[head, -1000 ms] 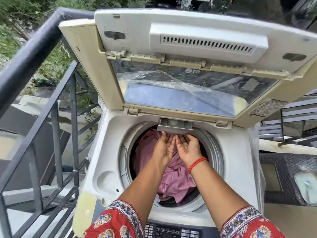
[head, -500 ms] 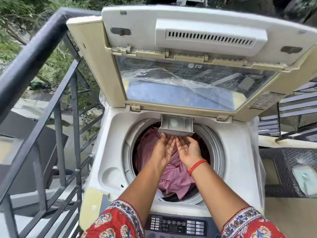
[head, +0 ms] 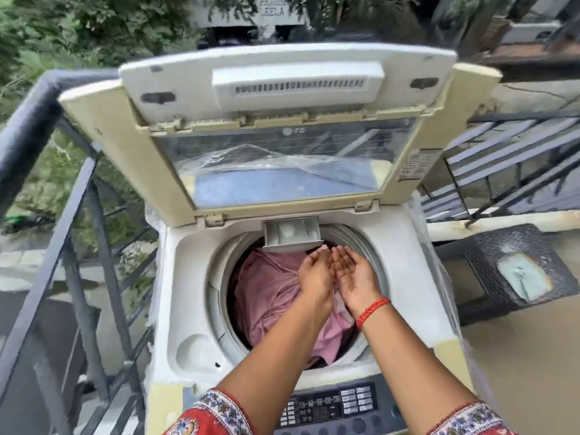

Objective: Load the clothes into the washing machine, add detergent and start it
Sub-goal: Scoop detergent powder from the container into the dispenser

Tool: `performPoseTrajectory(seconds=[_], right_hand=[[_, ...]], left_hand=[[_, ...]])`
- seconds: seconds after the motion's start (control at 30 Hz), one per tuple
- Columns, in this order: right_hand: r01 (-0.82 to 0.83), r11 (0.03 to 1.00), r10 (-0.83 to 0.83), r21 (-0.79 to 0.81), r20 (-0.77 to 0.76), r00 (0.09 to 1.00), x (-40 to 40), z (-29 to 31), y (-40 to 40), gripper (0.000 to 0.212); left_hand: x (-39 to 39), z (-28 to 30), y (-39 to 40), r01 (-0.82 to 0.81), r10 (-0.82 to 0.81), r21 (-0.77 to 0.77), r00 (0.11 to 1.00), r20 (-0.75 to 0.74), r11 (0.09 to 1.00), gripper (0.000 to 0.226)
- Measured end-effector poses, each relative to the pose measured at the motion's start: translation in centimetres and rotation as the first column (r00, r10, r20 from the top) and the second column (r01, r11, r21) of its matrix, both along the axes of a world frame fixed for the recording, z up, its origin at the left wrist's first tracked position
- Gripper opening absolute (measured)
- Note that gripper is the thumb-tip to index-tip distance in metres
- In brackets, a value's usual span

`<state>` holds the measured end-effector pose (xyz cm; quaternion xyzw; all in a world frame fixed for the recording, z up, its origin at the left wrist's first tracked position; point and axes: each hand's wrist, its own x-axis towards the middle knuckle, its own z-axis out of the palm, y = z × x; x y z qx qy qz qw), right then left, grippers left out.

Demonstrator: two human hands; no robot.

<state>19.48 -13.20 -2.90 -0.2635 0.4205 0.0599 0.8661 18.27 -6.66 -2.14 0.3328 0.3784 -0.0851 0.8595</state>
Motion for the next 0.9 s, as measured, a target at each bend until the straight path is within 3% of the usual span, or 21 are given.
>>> performPoseTrajectory(seconds=[0.2, 0.4, 0.47, 0.53, 0.57, 0.7, 0.9], right_hand=[[0.162, 0.983, -0.145, -0.091, 0.176, 0.974, -1.7, 2.4, -9.9, 0.013], [0.368, 0.91, -0.315, -0.193, 0.259, 0.913, -5.1, 4.6, -22.2, 0.031], [0.404, 0.883, -0.346, -0.238, 0.252, 0.904, -6.1, 4.6, -25.6, 0.024], [0.427, 0.852, -0.383, -0.304, 0.195, 0.903, -7.1, 4.1, -29.2, 0.054], [0.447, 0.835, -0.408, -0.32, 0.183, 0.894, -7.5, 3.7, -31.0, 0.058], [0.477, 0.784, -0.449, -0.398, 0.168, 0.878, -8.3, 2.4, -37.1, 0.023], [0.37, 0.762, -0.381, -0.531, 0.095, 0.92, -8.2, -0.4, -46.1, 0.018]], left_hand=[[-0.2, 3.9, -10.3, 0.302, -0.331, 0.228, 0.939, 0.097, 0.926, 0.007], [-2.0, 5.7, -22.9, 0.546, -0.681, 0.476, 0.712, 0.17, 0.689, 0.014], [-2.4, 5.4, -26.6, 0.598, -0.758, 0.529, 0.636, 0.145, 0.602, 0.013], [-2.5, 5.0, -30.3, 0.633, -0.826, 0.595, 0.555, 0.096, 0.495, 0.011], [-2.5, 4.8, -32.0, 0.641, -0.854, 0.629, 0.515, 0.072, 0.44, 0.013], [-1.8, 2.9, -38.1, 0.632, -0.923, 0.731, 0.385, -0.007, 0.258, 0.015], [1.4, -1.2, -45.8, 0.582, -0.945, 0.812, 0.283, -0.166, 0.032, 0.021]])
